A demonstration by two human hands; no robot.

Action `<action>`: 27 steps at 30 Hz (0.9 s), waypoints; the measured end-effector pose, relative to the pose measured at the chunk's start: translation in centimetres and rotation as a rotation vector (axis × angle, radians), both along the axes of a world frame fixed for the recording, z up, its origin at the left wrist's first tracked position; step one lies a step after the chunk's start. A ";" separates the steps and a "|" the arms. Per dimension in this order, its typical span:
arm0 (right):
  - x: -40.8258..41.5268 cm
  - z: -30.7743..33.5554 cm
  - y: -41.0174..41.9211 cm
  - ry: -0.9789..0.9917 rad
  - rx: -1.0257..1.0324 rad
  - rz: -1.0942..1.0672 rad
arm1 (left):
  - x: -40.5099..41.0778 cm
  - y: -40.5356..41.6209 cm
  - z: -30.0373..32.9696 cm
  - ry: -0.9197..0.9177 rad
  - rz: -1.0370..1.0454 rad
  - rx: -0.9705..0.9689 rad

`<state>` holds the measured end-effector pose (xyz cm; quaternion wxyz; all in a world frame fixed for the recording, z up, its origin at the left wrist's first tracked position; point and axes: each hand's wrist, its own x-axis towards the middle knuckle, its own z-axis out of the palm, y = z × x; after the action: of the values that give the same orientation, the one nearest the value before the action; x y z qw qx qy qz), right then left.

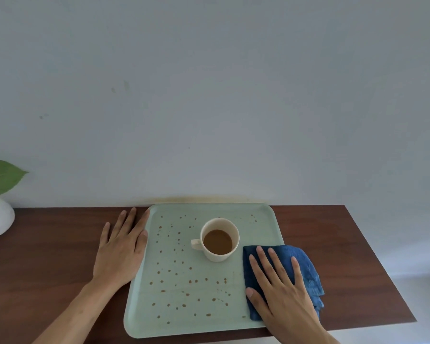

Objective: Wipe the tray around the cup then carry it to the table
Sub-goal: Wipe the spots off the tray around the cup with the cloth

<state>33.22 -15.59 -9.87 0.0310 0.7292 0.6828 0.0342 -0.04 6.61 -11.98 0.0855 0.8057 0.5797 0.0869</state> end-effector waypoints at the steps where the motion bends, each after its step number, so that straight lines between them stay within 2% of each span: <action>1: 0.0 0.0 0.2 0.012 -0.020 -0.010 | -0.1 0.0 -0.1 0.000 -0.003 0.002; 12: 1.9 -0.2 5.2 0.116 -0.110 -0.041 | -0.1 0.1 -0.3 0.007 -0.009 0.010; 20: 3.3 0.0 9.6 0.110 -0.113 -0.054 | -0.1 0.1 -0.1 0.004 -0.003 -0.003; 27: 3.3 -0.3 9.2 0.099 -0.121 -0.042 | 0.0 0.1 0.0 0.016 0.006 -0.002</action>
<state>36.56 -6.43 -10.12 0.0418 0.7408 0.6690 -0.0439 -0.07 6.66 -12.02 0.0814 0.8044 0.5830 0.0802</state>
